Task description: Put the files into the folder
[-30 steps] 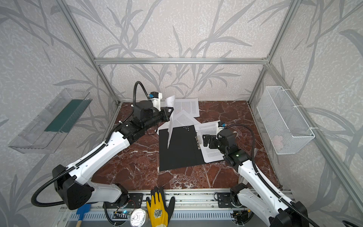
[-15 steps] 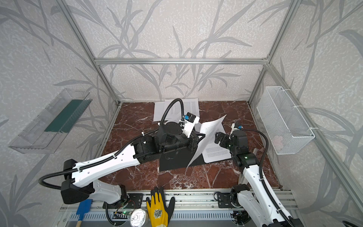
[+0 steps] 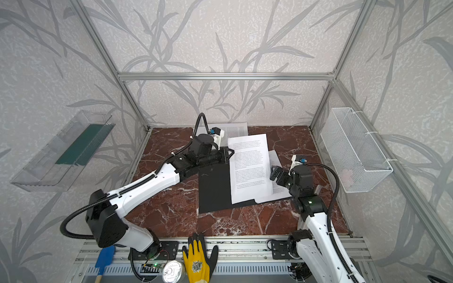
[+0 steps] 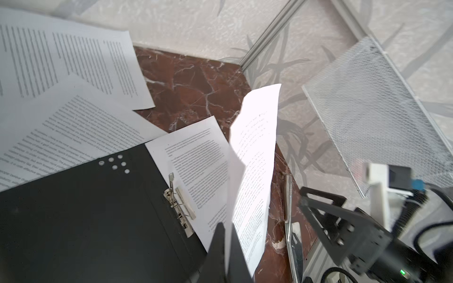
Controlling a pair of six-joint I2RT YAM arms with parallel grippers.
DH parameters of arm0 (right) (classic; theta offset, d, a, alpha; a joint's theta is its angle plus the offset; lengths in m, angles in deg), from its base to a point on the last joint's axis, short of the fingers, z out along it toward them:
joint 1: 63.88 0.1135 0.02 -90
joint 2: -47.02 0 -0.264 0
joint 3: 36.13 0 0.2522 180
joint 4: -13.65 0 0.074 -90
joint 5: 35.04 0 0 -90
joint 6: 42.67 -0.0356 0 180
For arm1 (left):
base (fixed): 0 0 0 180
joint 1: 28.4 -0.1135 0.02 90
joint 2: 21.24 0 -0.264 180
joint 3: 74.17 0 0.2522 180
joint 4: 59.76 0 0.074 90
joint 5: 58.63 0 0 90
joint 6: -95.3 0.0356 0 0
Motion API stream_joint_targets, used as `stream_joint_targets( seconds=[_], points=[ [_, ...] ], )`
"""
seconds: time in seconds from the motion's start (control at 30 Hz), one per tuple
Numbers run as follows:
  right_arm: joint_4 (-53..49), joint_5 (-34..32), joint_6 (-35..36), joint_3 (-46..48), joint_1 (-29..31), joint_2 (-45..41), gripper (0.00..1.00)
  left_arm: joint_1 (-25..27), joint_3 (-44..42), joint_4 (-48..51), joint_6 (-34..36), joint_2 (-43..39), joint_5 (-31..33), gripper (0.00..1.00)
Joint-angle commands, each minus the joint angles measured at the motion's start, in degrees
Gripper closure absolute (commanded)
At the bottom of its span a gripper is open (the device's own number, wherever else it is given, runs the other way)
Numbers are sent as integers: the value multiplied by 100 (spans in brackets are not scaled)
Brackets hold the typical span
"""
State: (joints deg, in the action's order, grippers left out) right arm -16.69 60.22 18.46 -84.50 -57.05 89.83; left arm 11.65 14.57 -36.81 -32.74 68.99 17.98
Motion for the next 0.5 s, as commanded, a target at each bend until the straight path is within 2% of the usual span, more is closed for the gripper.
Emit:
stream_joint_targets(
  seconds=[0.0, 0.1, 0.2, 0.47],
  points=[
    [183, 357, 189, 75, -24, 148, 1, -422, 223, -60, -157, 693, -953, 100],
    [284, 571, 222, 67, -24, 443, 1, -735, 560, 296, 181, 1334, -1114, 100],
    [428, 723, 192, 96, -24, 736, 1, -974, 619, 220, 330, 1722, -1364, 100],
    [1085, 1081, 132, 188, 1, 1697, 1, -1210, 482, -171, 453, 2087, -1535, 100]
  ],
)
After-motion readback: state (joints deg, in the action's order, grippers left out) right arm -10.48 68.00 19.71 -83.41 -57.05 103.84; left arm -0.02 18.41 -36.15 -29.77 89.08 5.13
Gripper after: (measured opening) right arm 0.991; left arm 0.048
